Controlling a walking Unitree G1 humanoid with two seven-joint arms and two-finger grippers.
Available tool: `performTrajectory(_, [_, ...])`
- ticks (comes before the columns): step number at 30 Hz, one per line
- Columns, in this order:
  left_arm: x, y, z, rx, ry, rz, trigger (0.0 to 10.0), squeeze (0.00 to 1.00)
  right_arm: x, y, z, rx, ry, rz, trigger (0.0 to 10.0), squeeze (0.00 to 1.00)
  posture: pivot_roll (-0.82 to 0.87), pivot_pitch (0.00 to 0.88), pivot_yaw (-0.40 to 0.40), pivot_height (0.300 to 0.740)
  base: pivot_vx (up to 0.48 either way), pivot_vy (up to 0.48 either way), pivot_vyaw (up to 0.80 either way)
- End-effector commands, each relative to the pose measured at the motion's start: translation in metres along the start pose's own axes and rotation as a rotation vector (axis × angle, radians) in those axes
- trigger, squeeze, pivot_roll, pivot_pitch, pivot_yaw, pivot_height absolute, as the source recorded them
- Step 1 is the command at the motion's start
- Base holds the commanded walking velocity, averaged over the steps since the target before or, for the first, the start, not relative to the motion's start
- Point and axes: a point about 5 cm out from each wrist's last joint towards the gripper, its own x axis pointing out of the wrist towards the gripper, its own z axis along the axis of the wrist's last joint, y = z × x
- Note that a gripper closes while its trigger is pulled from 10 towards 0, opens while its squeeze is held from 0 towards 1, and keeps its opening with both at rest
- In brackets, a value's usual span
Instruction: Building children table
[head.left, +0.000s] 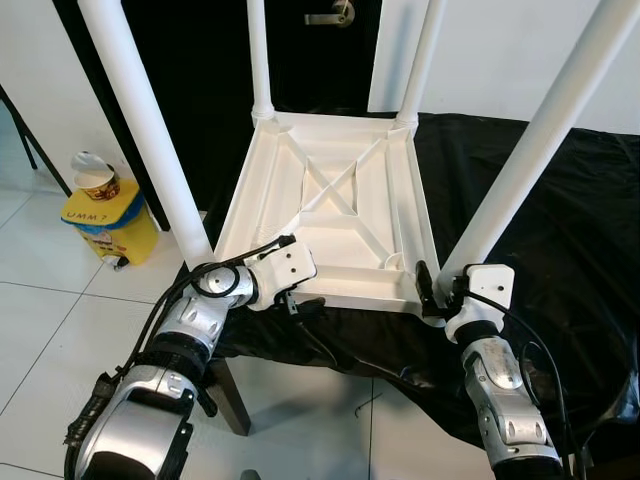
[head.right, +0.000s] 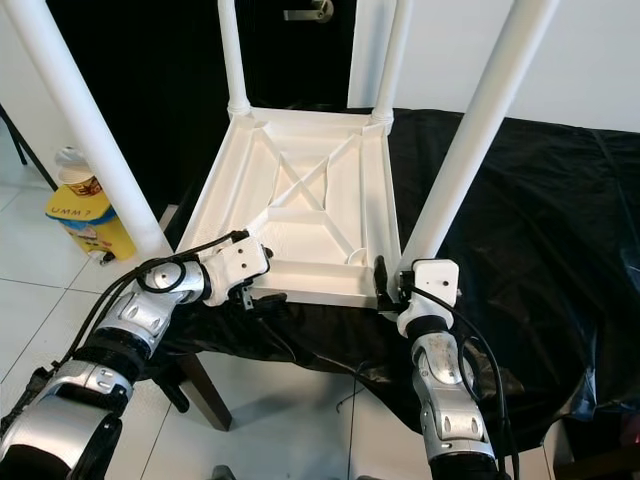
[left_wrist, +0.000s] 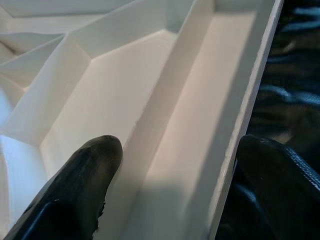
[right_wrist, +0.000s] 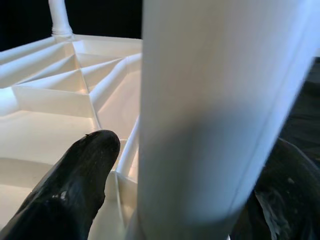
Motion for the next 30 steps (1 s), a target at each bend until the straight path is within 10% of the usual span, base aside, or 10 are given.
performTrajectory(1, [-0.011, 0.033, 0.004, 0.03, -0.01, 0.507, 10.0, 0.0, 0.0, 0.0, -0.003, -0.001, 0.016, 0.004, 10.0, 0.0, -0.07, 0.0, -0.036, 0.74, 0.0, 0.0, 0.0])
performTrajectory(30, [-0.037, 0.079, 0.004, 0.168, 0.085, 0.883, 10.0, 0.0, 0.013, 0.014, 0.003, 0.052, -0.009, 0.084, 10.0, 0.0, -0.04, 0.009, -0.044, 0.74, 0.0, 0.0, 0.0])
